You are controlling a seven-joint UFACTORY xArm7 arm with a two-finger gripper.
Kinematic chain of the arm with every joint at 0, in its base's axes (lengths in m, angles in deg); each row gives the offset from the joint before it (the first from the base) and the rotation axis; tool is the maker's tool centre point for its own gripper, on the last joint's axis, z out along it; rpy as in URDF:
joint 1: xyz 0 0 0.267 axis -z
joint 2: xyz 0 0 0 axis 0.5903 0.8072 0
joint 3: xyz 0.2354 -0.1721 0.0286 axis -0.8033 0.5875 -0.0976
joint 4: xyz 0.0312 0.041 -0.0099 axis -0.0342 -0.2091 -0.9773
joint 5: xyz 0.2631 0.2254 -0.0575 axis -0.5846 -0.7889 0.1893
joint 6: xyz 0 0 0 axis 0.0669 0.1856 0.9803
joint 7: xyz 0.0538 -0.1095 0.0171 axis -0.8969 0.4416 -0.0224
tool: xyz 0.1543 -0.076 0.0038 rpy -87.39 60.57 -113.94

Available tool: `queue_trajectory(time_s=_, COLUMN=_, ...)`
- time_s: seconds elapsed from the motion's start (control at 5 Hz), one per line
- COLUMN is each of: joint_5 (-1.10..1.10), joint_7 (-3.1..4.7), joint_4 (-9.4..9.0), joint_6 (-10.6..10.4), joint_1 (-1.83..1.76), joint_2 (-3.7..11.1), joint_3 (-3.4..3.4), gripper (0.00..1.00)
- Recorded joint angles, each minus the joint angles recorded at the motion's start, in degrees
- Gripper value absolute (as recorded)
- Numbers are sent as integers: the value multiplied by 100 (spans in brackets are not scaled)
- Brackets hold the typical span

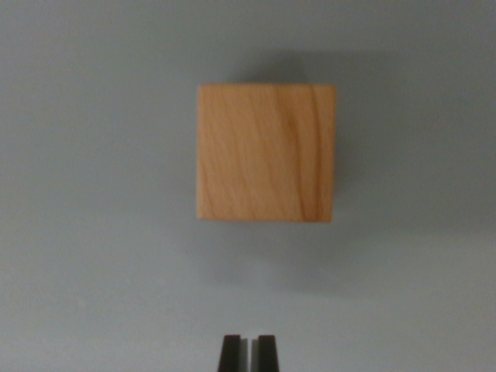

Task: Push wooden cube

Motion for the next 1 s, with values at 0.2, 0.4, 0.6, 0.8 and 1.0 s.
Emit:
queue_trajectory(time_s=0.2, joint_5=0, joint_7=0, joint_4=0, joint_6=0, joint_1=0, joint_2=0, joint_3=0, gripper=0)
queue_trajectory(time_s=0.4, joint_5=5, joint_7=50, joint_4=-163, joint_6=-173, joint_1=26, joint_2=8, joint_3=32, gripper=0)
queue_trajectory(time_s=0.6, joint_5=5, joint_7=50, joint_4=-163, joint_6=-173, joint_1=26, joint_2=8, joint_3=32, gripper=0)
queue_trajectory(time_s=0.8, joint_5=10, joint_7=94, joint_4=-307, joint_6=-325, joint_1=49, joint_2=15, joint_3=60, gripper=0)
queue_trajectory(time_s=1.0, joint_5=10, joint_7=94, joint_4=-307, joint_6=-325, joint_1=49, joint_2=15, joint_3=60, gripper=0)
